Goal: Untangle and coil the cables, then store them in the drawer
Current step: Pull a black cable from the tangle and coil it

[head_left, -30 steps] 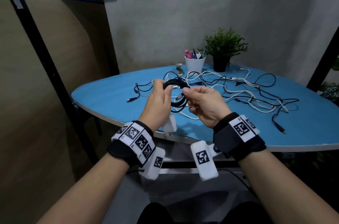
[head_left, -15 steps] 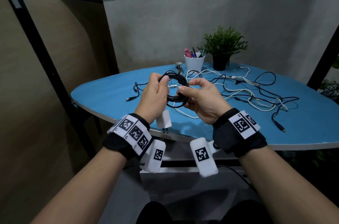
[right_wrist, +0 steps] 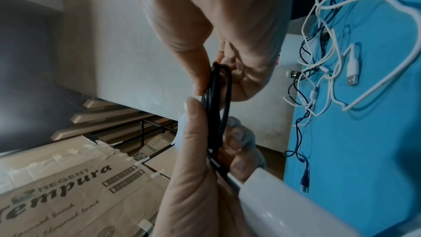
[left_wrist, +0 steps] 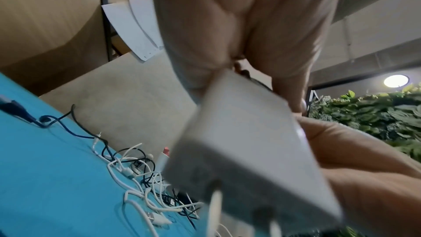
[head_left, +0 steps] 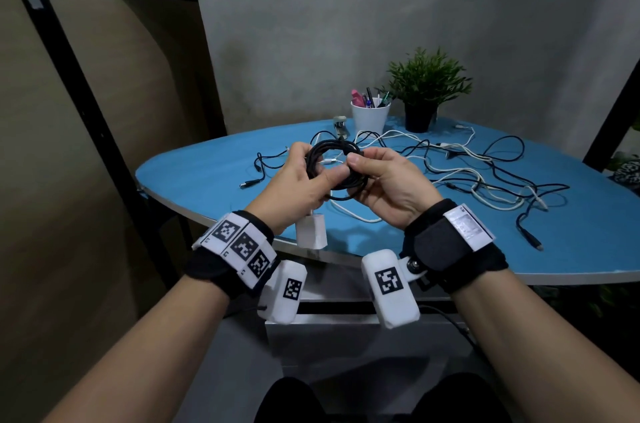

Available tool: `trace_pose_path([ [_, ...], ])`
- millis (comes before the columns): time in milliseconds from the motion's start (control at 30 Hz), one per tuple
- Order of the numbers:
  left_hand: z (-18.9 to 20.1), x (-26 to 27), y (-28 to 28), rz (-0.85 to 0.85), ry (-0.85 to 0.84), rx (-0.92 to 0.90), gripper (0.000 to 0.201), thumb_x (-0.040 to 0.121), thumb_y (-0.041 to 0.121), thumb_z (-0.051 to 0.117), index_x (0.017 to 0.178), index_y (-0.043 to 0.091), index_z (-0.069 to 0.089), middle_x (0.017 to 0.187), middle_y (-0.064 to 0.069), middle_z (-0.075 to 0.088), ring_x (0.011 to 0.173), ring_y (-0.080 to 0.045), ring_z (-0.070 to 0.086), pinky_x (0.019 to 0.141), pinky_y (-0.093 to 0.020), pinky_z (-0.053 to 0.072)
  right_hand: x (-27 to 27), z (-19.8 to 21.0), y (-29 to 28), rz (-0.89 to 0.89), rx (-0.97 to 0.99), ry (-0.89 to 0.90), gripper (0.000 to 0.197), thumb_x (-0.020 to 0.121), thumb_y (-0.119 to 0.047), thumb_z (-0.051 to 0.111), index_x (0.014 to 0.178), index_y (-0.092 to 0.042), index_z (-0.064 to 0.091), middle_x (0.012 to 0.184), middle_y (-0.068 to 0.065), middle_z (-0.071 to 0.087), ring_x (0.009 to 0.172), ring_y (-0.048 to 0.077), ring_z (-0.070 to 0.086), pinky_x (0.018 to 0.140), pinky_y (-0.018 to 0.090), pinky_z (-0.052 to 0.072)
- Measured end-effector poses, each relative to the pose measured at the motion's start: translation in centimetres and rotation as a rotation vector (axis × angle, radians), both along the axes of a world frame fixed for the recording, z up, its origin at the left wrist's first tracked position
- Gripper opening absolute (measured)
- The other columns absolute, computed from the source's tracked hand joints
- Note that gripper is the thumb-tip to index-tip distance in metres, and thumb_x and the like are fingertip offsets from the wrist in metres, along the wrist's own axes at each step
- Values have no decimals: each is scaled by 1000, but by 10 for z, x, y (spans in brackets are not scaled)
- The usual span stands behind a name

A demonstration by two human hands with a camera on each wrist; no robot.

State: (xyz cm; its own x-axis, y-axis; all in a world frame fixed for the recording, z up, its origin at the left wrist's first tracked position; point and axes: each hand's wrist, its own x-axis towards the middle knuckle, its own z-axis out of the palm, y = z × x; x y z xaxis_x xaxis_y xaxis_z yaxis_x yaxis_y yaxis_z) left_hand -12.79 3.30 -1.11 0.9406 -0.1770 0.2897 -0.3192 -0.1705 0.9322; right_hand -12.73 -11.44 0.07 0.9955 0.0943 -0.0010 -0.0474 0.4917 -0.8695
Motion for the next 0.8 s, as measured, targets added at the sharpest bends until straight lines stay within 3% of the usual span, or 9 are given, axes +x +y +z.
trace_pose_path([
  [100, 1, -4, 7, -87, 51, -38, 41, 78, 14, 74, 97, 21, 39, 75, 1, 51, 52, -5, 52, 53, -25, 40, 1, 2, 2, -24, -13, -10, 25, 83, 7, 60, 87, -14, 45, 60, 3, 65, 54, 17, 60, 56, 30, 50],
  [233, 3, -4, 15, -79, 72, -42, 45, 74, -1, 74, 97, 20, 41, 77, 0, 55, 54, -3, 55, 52, -17, 42, -1, 4, 9, -49, -56, -24, 26, 83, 7, 61, 89, -13, 45, 66, 8, 63, 50, 16, 60, 55, 30, 52],
  [500, -1, -11, 18, -58, 81, -128, 42, 77, -14, 64, 93, 18, 42, 72, 2, 55, 48, 4, 55, 47, -9, 40, -2, 0, 19, -83, -158, -47, 29, 81, 8, 63, 90, -14, 45, 71, 9, 61, 48, 16, 59, 59, 34, 51],
  [800, -5, -9, 17, -44, 43, -165, 36, 84, -10, 57, 92, 20, 40, 73, 10, 54, 62, -4, 54, 50, -13, 41, 0, 1, 20, -39, -100, 11, 27, 82, 5, 63, 94, -13, 46, 73, 9, 62, 53, 16, 60, 57, 31, 49],
])
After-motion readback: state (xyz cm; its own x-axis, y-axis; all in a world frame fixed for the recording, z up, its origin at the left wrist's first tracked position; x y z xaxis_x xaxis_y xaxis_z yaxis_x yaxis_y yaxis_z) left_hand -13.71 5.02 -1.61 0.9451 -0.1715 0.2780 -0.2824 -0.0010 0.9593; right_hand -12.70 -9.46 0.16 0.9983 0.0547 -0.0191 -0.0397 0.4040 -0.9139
